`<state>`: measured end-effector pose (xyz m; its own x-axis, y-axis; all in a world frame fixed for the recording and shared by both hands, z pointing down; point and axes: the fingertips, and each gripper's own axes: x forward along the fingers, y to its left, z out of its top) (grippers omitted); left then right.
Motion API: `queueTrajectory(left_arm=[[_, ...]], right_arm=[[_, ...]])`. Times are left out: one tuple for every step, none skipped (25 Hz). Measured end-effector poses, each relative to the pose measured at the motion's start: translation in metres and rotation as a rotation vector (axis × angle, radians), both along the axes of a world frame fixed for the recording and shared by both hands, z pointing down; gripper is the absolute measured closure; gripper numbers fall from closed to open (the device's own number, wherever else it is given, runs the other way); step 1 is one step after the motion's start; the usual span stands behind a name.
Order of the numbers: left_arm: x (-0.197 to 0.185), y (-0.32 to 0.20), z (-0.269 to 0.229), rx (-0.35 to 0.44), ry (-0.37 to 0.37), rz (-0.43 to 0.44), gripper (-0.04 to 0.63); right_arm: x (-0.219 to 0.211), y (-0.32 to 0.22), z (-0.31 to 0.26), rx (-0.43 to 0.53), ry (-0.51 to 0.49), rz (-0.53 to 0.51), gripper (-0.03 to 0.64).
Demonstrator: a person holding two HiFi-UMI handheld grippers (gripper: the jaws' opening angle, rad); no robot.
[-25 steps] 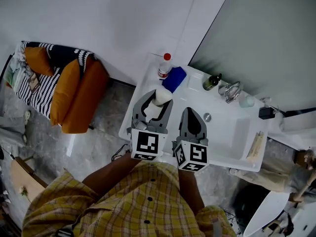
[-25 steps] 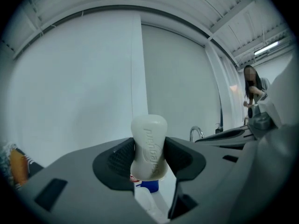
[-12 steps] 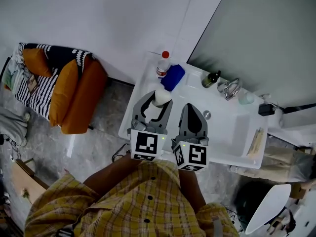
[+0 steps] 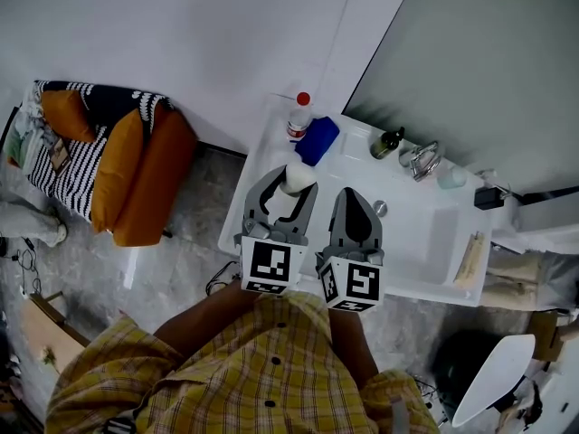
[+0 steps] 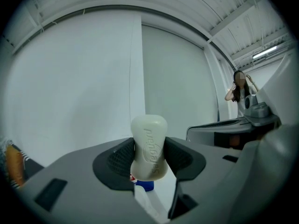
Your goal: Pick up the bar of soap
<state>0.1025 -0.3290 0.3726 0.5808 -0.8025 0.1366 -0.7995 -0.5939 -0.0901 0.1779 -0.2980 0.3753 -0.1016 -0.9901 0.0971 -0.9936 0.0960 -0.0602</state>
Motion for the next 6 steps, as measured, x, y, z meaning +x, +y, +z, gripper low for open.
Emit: queueTrajectory(left_arm=[[0.0,0.0,0.0003,0.001,-0.003,0.001,0.394],[0.0004,-0.0003,0.0005,0.001,-0.004,0.002,0.394],[0.001,-0.0007,0.0006,0.0,-0.005,0.003,0.394],[0.0017,-0.0012,0.0005,0.0,-0.006,0.004,0.394],[0.0023,-0.0018,0.0002,0.0,-0.007,0.005,0.394],[0.003,-0.0023,-0.0002,0.0,-0.008,0.007,0.394]], right_arm=[[-0.0005,-0.0003,0.0002,-0.001,0.0,-0.001,0.598],[-0.0009,-0.0009,0.0004,-0.004,0.002,-0.003,0.598],[-0.001,-0.0017,0.0007,-0.007,0.004,-0.004,0.598],[-0.0011,-0.0026,0.001,-0.01,0.005,-0.004,0.598],[-0.0012,-0.0034,0.0012,-0.013,0.006,-0.005,0.598],[-0.0012,-0.0042,0.0014,-0.015,0.006,-0.005,0.598]])
